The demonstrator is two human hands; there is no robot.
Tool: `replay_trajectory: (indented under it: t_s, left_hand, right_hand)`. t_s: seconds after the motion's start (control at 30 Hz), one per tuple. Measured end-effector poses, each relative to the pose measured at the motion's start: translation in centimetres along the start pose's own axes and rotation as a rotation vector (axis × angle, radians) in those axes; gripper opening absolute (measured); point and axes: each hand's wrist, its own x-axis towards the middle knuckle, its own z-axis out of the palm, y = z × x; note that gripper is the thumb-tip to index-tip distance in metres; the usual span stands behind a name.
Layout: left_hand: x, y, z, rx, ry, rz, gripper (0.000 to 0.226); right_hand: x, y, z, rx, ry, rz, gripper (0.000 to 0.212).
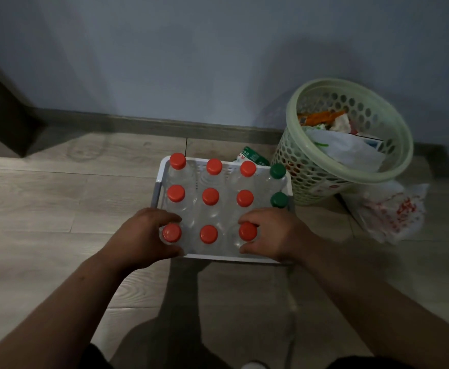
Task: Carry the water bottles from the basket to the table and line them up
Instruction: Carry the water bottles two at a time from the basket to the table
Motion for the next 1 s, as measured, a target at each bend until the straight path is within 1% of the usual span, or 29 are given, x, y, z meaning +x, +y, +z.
replay_trajectory:
  t_s: [0.07,0.13,0.23,0.3,0.37,0.43,0.5,0.57,0.63,0.67,0.73,0.83,0.93,0.97,1.0]
  left_hand:
    - [-0.1,0.2,0.0,0.023,-0.038,-0.026,0.062]
    - [-0.1,0.3,0.2,0.050,-0.046,-0.050,0.061]
    - [0.0,0.4,0.6,0.055,-0.029,-0.071,0.052]
    - [-0.2,0.4,0.8,0.025,0.001,-0.065,0.046]
    - [-0.4,0.2,1.0,0.022,0.053,-0.055,0.043]
    - [-0.6,0.1,1.1,0.022,0.092,-0.063,0.047]
    - [-0.7,0.2,1.0,-0.045,0.119,-0.092,0.047]
    - [-0.8,0.5,0.4,-0.191,0.147,-0.129,0.039]
    - [-0.8,1.1,-0.5,-0.377,0.190,-0.147,0.034]
    - [-0.9,1.4,-1.0,-0.490,0.218,-0.142,0.034]
    - [-1.0,2.0,-1.9,-0.670,0.272,-0.120,0.042]
    - [-0.9,3.0,-2.5,-0.755,0.323,-0.085,0.042]
    - [-0.6,4.2,-3.2,-0.838,0.391,-0.057,0.029]
    - [-0.5,4.5,-3.6,-0.848,0.414,-0.043,0.027]
    - [-0.3,4.9,-4.0,-0.863,0.448,-0.042,0.027]
  right_hand:
    - [0.3,-0.1,0.0,-0.038,-0.016,0.013,0.053]
    - [0.6,-0.1,0.3,-0.100,-0.029,0.011,0.056]
    - [0.9,0.1,0.7,-0.184,-0.038,0.018,0.062]
    - [0.9,0.1,0.9,-0.182,-0.035,0.043,0.060]
    - [0.8,0.1,1.2,-0.150,-0.009,0.050,0.054]
    - [0.7,0.1,1.3,-0.117,0.019,0.055,0.043]
    - [0.6,0.3,1.4,-0.078,0.060,0.062,0.032]
    - [0.2,0.6,1.3,0.075,0.127,0.077,0.027]
    - [-0.4,0.5,1.2,0.319,0.196,0.073,0.021]
    - [-0.8,0.4,1.1,0.431,0.221,0.056,0.019]
    - [-1.5,-0.3,0.6,0.590,0.308,0.007,0.022]
    - [-2.4,-1.4,-0.8,0.809,0.466,-0.035,0.023]
    - [-3.1,-2.4,-2.2,0.946,0.602,-0.017,0.018]
    - [-3.3,-2.9,-2.7,1.006,0.652,-0.016,0.014]
    - [-3.3,-3.3,-3.2,1.069,0.705,-0.028,0.016]
